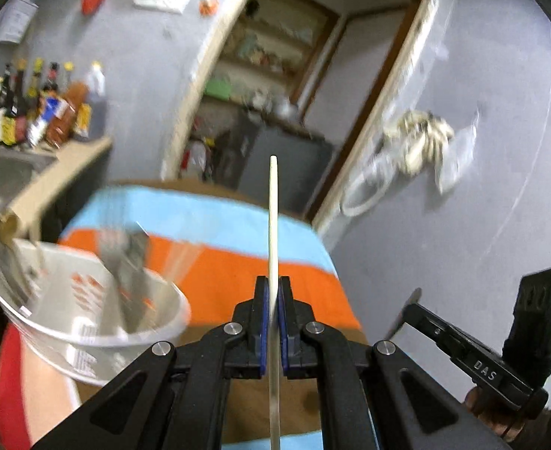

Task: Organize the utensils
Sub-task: 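Lift the chopstick and silver spoon and carry them toward the white caddy, then lower the chopstick and spoon into the white caddy and open both tools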

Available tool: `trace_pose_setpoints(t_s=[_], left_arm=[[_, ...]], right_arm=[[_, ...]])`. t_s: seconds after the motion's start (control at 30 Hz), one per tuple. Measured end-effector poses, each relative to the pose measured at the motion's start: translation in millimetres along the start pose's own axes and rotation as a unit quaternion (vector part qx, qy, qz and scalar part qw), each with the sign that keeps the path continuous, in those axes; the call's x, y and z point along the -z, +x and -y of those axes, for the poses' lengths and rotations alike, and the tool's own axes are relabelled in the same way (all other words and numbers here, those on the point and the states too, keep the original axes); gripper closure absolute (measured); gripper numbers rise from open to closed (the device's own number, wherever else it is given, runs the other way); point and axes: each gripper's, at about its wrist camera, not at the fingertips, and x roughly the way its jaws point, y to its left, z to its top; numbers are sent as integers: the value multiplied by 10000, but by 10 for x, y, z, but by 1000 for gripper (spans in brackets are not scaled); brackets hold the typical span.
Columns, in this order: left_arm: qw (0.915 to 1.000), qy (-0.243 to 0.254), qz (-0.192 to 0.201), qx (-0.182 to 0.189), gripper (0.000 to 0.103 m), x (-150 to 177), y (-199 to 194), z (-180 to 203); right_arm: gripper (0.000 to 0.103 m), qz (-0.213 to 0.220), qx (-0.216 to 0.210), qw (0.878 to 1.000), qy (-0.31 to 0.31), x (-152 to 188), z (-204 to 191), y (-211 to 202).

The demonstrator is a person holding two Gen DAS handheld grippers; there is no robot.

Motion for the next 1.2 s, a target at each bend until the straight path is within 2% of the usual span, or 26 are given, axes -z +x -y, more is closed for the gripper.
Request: trace_pose_setpoints(t_s=[0.2, 0.33, 0.47, 0.67, 0.9, 1.2], left_arm=[[9969, -291, 683, -268, 98, -451, -335, -450], [9916, -404, 1080, -588, 98, -662, -476, -836], [9872, -548, 1304, -739, 98, -764, -514, -1183], [9870, -774, 1277, -590, 98, -762, -369, -1570], [9895, -794, 1173, -302, 98, -682, -133, -1678], [9905, -380, 1242, -460, 98, -490, -5, -1683]], right_arm=[[102, 476, -395, 9976, -317, -431, -610, -64], [102, 619, -634, 9948, -501, -574, -992, -14], [102, 696, -721, 9926, -683, -643, -1390, 159], [102, 612, -547, 9927, -886, -550, -1747, 444], [102, 419, -272, 9925, -1112, -352, -1895, 702], [102, 251, -131, 9934, -1113, -159, -1938, 887]])
